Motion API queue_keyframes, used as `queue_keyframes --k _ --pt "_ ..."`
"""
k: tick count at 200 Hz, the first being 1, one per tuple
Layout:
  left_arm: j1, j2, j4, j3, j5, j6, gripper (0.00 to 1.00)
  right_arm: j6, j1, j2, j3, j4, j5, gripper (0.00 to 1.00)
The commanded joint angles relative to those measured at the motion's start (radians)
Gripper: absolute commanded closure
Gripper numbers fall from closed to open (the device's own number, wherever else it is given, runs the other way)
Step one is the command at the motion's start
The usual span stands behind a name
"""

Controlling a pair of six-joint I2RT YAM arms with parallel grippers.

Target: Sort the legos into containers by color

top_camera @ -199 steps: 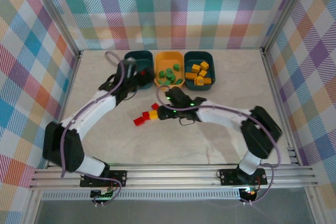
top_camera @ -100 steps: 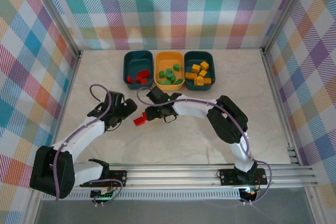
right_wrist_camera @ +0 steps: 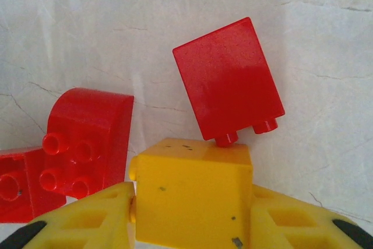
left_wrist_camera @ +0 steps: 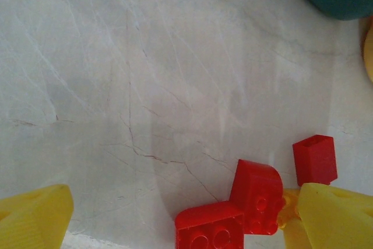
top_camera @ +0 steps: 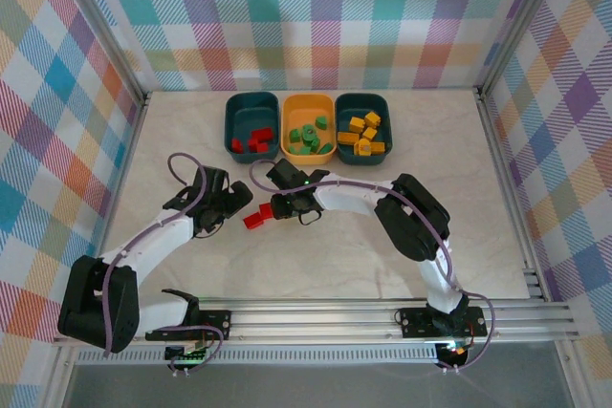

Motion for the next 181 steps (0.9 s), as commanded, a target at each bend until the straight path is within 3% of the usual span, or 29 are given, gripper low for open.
queue_keyframes --k 1,65,91,125,145,181 --pt "0.007 -0.018 -0.007 0.019 -0.017 0.010 0.01 0.007 -0.001 -0.037 -0.030 0.001 0.024 0.64" --pt "0.007 -0.008 0.009 0.024 0.011 0.014 0.01 -0.003 -0.007 -0.173 -0.096 0.002 0.079 0.72" --pt "0.006 0.003 0.035 0.019 0.051 0.023 0.02 -0.032 -0.065 -0.287 -0.116 -0.014 0.087 0.72" --pt "-0.020 0.094 0.094 0.064 0.124 0.051 0.05 -0.100 -0.279 -0.340 -0.103 -0.037 0.077 0.72" --pt "-0.068 0.186 0.059 0.160 0.100 0.099 0.07 -0.110 -0.428 -0.270 -0.044 -0.055 0.021 0.72" --pt "-0.143 0.322 -0.024 0.311 0.055 0.170 0.08 -0.141 -0.592 -0.129 0.144 -0.135 -0.085 0.69"
